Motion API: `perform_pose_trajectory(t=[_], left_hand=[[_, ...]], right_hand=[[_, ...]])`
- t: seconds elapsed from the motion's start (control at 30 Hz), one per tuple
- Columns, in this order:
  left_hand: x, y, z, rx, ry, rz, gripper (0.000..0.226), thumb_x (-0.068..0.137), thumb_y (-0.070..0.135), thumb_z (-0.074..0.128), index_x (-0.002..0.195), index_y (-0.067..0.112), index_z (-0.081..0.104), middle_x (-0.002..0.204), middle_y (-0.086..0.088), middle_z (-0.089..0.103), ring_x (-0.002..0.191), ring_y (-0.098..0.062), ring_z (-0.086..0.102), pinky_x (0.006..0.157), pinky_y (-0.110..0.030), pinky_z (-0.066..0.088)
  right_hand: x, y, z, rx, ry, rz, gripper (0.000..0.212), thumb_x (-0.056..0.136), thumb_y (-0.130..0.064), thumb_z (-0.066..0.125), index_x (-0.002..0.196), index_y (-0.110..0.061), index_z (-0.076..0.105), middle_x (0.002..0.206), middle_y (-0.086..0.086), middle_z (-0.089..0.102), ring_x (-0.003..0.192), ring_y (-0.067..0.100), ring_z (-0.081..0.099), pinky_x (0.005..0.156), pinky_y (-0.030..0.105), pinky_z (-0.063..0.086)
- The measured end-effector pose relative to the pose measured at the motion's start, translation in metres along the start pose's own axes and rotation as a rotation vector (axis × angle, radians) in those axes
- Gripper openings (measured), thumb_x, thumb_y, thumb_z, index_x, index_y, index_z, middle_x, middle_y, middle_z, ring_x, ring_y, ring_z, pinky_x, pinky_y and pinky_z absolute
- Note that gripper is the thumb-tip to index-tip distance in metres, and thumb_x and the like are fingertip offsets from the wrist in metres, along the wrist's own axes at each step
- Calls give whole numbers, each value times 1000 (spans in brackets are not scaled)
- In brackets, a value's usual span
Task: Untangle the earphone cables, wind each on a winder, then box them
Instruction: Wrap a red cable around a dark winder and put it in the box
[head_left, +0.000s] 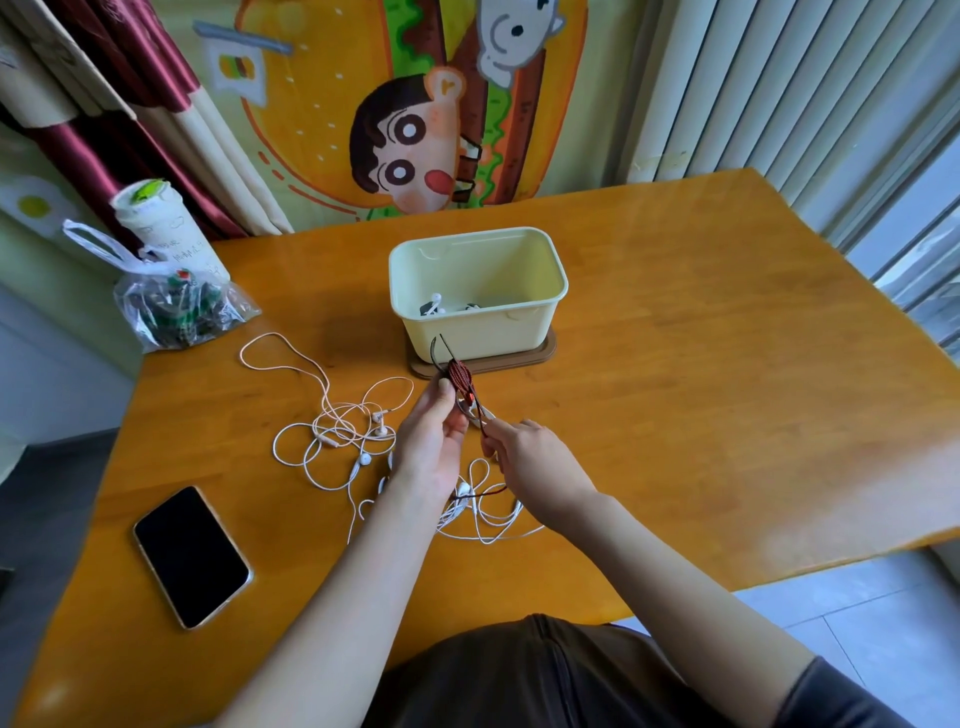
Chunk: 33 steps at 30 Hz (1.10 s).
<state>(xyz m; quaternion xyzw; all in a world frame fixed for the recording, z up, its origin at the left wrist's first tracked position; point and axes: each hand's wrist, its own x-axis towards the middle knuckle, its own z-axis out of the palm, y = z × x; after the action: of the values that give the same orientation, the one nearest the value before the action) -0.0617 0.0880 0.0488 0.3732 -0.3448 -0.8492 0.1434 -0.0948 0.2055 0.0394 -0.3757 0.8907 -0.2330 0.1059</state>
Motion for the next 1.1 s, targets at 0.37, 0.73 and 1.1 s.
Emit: perform_pose_trajectory(t=[0.37, 0.73, 1.1], left_hand=[[2, -1, -3, 307, 83, 233, 32, 92, 10, 60, 124, 6, 61, 100, -3, 69, 80, -11, 56, 69, -20, 45], [3, -8, -23, 1099, -15, 574, 31, 89, 10, 64, 119, 11, 65, 114, -3, 68, 94, -15, 61, 62, 1, 41], [-10, -9, -31, 890, -490, 177, 31, 89, 5, 61, 108, 29, 67, 104, 15, 71, 109, -3, 61, 92, -15, 46]], right_hand=[[-4, 2, -7, -59, 48, -62, 19, 95, -3, 42, 100, -14, 58, 95, 2, 63, 82, 19, 45, 66, 24, 27], [1, 8, -22, -74, 85, -63, 24, 102, -16, 36, 109, -11, 59, 107, 7, 57, 99, 23, 53, 71, 26, 39], [9, 33, -30, 50, 225, 121, 18, 95, -13, 51, 94, -11, 69, 93, 5, 59, 89, 22, 54, 67, 35, 47]])
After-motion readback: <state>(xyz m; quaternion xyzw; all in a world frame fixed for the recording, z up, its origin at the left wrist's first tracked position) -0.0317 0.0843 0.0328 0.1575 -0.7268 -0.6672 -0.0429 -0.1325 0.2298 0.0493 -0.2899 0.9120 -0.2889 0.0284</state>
